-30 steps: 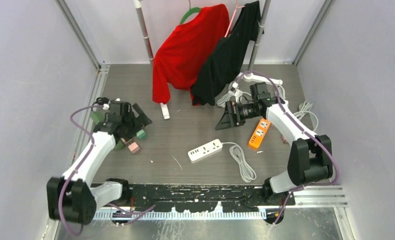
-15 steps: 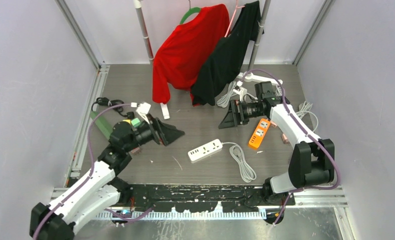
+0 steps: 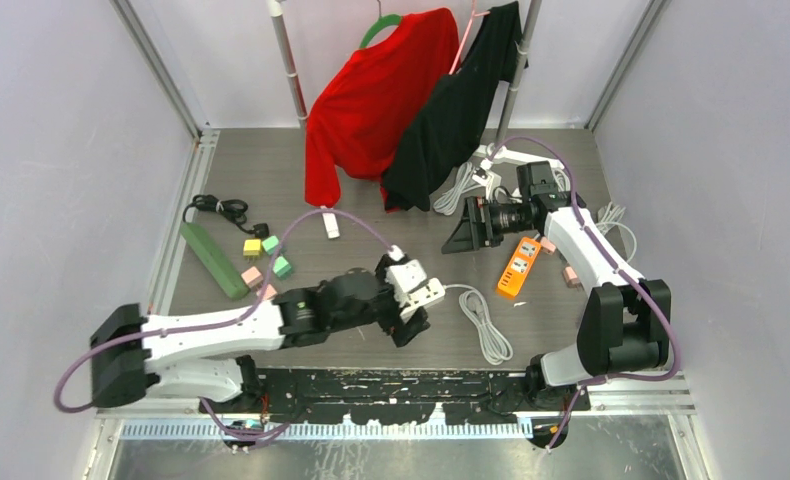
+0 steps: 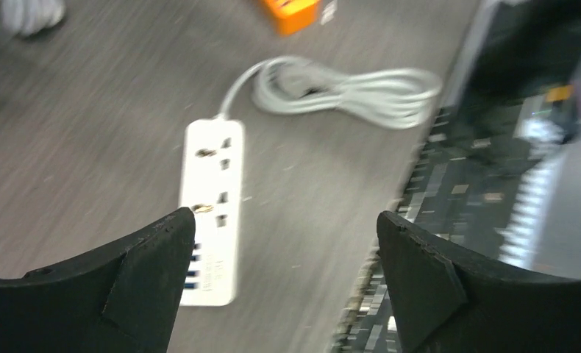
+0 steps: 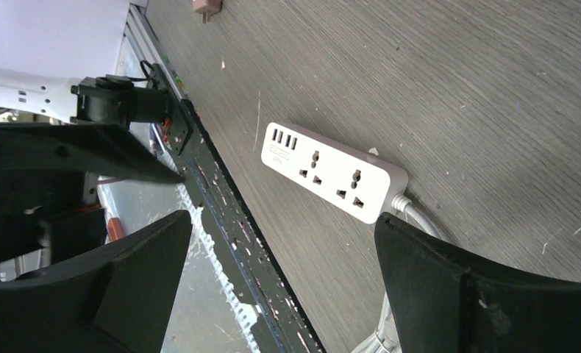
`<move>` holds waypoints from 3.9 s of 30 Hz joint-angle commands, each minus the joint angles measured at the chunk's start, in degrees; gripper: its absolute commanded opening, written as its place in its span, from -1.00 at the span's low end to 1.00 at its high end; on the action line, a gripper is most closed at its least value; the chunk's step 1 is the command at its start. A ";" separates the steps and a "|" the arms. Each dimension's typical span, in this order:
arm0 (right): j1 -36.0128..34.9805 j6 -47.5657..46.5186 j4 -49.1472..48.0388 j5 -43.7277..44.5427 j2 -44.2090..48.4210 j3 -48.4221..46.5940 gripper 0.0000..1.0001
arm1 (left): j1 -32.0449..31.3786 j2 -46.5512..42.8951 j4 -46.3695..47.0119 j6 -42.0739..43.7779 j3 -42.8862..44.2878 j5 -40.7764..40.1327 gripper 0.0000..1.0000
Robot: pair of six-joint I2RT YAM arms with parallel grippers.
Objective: Pull the plug off the socket
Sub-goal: Move the socket to the center of the board.
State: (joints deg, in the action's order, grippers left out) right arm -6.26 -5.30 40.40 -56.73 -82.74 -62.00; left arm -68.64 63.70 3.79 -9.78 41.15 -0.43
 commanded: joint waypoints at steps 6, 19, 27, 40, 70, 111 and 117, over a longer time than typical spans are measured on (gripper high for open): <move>0.28 1.63 -2.53 1.15 2.47 -1.67 0.99 | -0.09 28.18 -28.62 8.13 22.54 -18.93 0.82; 0.37 2.27 -3.27 2.96 2.49 -1.44 0.99 | 5.64 39.31 -29.65 9.26 30.48 -6.80 0.65; 0.42 2.40 -3.32 3.04 2.32 -1.38 1.00 | 8.49 38.32 -26.23 7.28 26.84 -3.08 0.41; 0.38 2.44 -3.32 2.97 2.10 -1.35 0.99 | 9.79 38.05 -23.90 5.78 24.49 -2.73 -0.45; 0.60 2.64 -3.15 2.86 2.06 -1.40 0.99 | 38.42 -20.96 -27.03 -30.41 -6.53 -29.19 -1.00; 0.59 2.75 -3.14 3.00 1.53 -1.26 0.99 | 59.77 6.15 -35.36 -38.09 4.70 -14.56 0.73; 0.65 2.71 -3.11 3.19 1.53 -1.32 0.99 | 59.77 -0.60 -37.81 -37.25 6.08 -9.78 0.85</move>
State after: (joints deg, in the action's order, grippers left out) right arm -5.76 -2.48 37.85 -52.77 -82.41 -62.04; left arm -9.23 69.14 -31.94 -47.68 44.38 -13.67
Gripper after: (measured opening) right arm 0.996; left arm 0.920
